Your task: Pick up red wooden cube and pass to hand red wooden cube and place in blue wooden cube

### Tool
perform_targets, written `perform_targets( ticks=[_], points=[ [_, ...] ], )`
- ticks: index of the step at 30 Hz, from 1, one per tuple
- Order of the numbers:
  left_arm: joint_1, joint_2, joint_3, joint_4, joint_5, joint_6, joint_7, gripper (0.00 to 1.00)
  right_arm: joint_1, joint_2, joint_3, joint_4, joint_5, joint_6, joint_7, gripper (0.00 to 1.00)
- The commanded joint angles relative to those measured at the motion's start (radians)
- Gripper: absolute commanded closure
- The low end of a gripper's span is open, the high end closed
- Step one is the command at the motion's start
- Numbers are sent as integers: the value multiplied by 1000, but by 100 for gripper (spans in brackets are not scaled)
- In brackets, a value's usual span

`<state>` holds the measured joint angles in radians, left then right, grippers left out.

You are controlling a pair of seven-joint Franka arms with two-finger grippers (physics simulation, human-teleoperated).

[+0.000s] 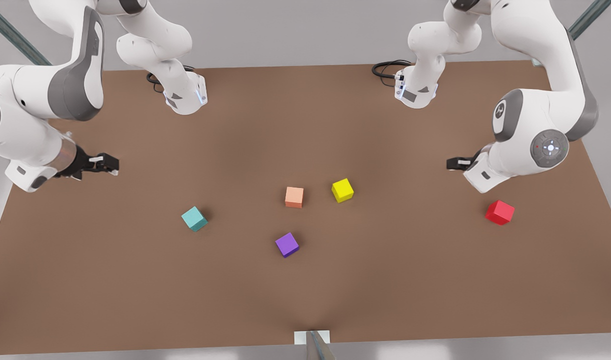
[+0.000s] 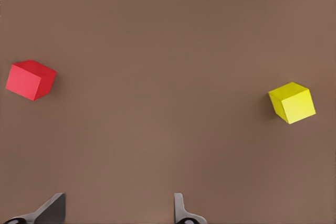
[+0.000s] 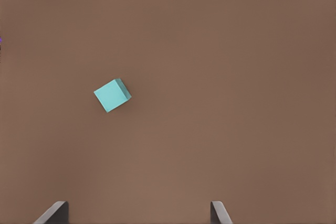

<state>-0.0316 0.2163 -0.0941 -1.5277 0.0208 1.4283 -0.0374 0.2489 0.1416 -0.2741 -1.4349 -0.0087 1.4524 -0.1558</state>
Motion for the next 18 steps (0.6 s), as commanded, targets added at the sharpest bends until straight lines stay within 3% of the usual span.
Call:
perform_targets(
  ticks=[1,3,5,8,10,18],
  points=[
    [2,14,5,18,-13,89,-22,0,0,-2,-1,1,-2,91,-99,0],
    [2,26,5,24,-13,104,-19,0,-2,9,-2,1,-5,98,-100,0],
    [53,202,30,57,91,245,221,0,0,12,-2,4,-22,100,-100,0],
    [191,371,40,55,33,478,697,0,0,27,1,5,-28,111,-96,0],
    [234,397,54,40,37,547,1183,0,-2,27,-1,5,-28,117,-97,0],
    [277,397,114,-25,44,621,1381,0,0,27,-1,-4,-28,115,-102,0]
  ],
)
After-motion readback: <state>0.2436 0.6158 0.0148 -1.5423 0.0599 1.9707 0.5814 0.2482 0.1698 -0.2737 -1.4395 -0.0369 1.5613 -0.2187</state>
